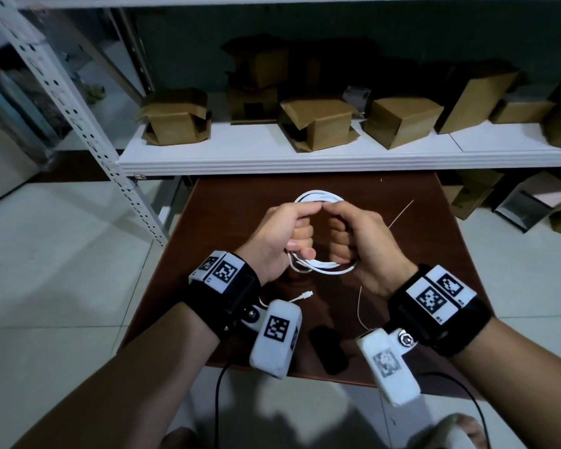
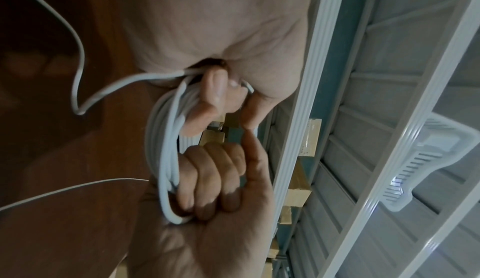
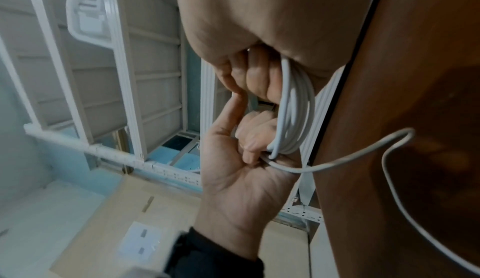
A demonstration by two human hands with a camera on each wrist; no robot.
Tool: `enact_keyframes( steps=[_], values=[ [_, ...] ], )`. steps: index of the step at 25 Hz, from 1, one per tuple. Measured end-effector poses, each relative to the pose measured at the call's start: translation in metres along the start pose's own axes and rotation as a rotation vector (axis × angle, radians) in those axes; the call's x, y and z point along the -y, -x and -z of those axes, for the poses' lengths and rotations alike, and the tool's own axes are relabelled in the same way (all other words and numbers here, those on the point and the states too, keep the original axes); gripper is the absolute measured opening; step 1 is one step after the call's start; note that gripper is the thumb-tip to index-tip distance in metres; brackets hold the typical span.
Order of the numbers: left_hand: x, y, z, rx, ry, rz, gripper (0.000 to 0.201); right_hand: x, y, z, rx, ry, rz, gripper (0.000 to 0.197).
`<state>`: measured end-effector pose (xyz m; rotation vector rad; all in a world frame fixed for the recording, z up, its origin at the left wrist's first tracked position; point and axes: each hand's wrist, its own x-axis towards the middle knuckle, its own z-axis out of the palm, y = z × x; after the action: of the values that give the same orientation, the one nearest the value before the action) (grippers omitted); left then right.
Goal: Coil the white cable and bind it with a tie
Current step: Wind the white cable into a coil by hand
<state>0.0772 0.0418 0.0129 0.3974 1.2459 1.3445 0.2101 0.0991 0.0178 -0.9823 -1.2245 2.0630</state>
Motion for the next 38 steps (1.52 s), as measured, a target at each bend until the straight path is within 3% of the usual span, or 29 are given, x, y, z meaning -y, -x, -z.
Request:
enact_keyframes(
  steps=[3,6,10,16,23,27,29,33,36,38],
  values=[
    [-0.009,0.007,-0.002,0.108,0.138,0.029,0.044,0.005,-0.003,0.006,0.049,-0.203,-0.1,0.043],
    [-0.013,0.01,-0.003,0.138,0.193,0.046,0.044,0.003,-0.005,0.007,0.045,-0.21,-0.052,0.042],
    [-0.007,0.006,-0.001,0.066,0.166,0.054,0.05,0.0,-0.001,0.006,0.055,-0.173,0.028,0.038],
    [-0.01,0.002,0.003,-0.086,0.354,-0.021,0.052,-0.009,-0.002,-0.006,0.08,-0.116,0.17,0.039],
    [-0.002,0.001,-0.002,-0.044,0.362,0.017,0.051,-0.004,0.006,-0.016,-0.127,-0.09,0.192,0.038],
    [0.004,0.0,-0.007,-0.083,0.313,0.022,0.049,-0.007,0.006,-0.016,-0.219,-0.054,0.162,0.05],
    [0.006,-0.002,-0.009,-0.133,0.258,-0.016,0.049,-0.008,0.006,-0.016,-0.184,-0.019,0.167,0.047],
    [0.007,-0.005,-0.008,-0.194,0.111,-0.106,0.051,-0.01,-0.005,-0.006,-0.114,0.205,0.3,0.022],
    [0.008,-0.007,-0.006,-0.192,0.065,-0.112,0.049,-0.01,-0.014,0.006,-0.096,0.405,0.396,0.02],
    [0.008,-0.008,-0.005,-0.193,0.049,-0.112,0.049,-0.009,-0.014,0.009,-0.044,0.499,0.379,0.019]
  ],
)
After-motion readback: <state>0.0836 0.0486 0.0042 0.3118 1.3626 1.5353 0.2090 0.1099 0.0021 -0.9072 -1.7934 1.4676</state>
